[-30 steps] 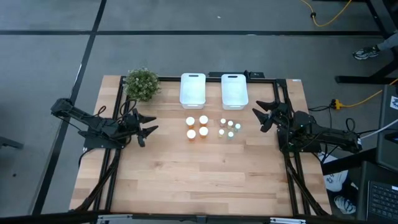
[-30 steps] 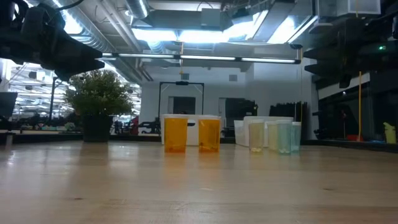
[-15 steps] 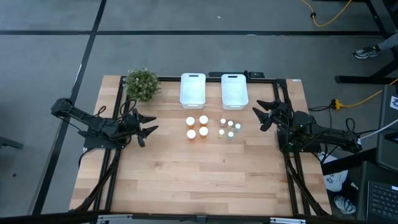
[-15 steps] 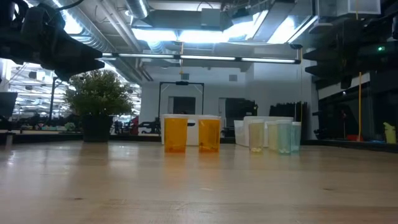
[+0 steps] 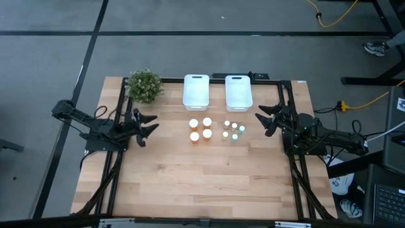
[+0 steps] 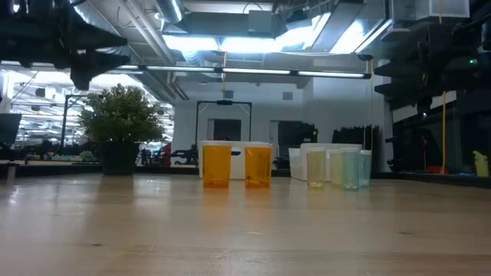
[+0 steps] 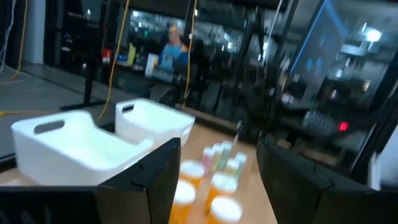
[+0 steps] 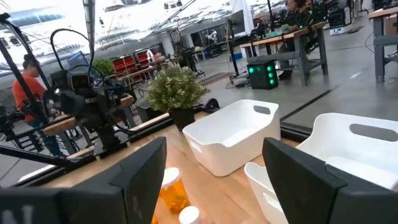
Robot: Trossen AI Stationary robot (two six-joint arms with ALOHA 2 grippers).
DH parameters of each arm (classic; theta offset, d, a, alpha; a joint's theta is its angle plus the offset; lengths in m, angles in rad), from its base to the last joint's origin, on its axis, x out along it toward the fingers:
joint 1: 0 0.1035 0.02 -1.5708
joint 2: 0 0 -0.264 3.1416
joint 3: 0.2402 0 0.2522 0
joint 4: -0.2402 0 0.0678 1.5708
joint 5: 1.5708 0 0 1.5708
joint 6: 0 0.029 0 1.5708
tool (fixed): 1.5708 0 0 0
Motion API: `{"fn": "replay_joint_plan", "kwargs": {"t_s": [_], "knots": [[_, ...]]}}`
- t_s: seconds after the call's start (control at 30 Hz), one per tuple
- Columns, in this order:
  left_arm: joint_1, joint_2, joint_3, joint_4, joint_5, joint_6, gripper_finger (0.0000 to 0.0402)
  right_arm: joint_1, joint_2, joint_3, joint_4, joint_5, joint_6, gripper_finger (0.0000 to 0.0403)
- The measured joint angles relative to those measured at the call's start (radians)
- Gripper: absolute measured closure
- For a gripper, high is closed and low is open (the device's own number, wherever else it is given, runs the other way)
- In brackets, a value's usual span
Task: Pick and place medicine bottles into bin by pill shape (circle, oval)
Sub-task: Put the blue pill bottle into the right white bin
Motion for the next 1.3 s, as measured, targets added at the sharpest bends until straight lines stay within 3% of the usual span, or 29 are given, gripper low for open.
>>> {"fn": "replay_joint_plan", "kwargs": {"t_s": [0.33,0.6,0.73,0.97,1.13,1.3], "knots": [[0.000,0.000,0.000,0.137,-0.098,0.129,0.0198,0.000,0.000,0.000,-0.001,0.015,-0.022,0.0134],[0.000,0.047,0.000,0.364,0.187,0.097,0.0198,0.000,0.001,0.000,0.000,0.047,-0.025,0.0134],[0.000,0.170,0.035,0.427,0.224,0.090,0.0198,0.000,0.001,0.000,0.003,0.070,-0.038,0.0134],[0.025,0.497,0.257,0.446,0.227,0.213,0.0198,0.000,0.001,0.000,0.004,0.071,-0.050,0.0134],[0.094,0.723,0.387,0.430,0.226,0.302,0.0198,0.000,0.001,0.000,0.005,0.070,-0.052,0.0134],[0.156,0.865,0.479,0.320,0.226,0.316,0.0198,0.000,0.001,0.000,0.003,0.019,-0.041,0.0134]]}}
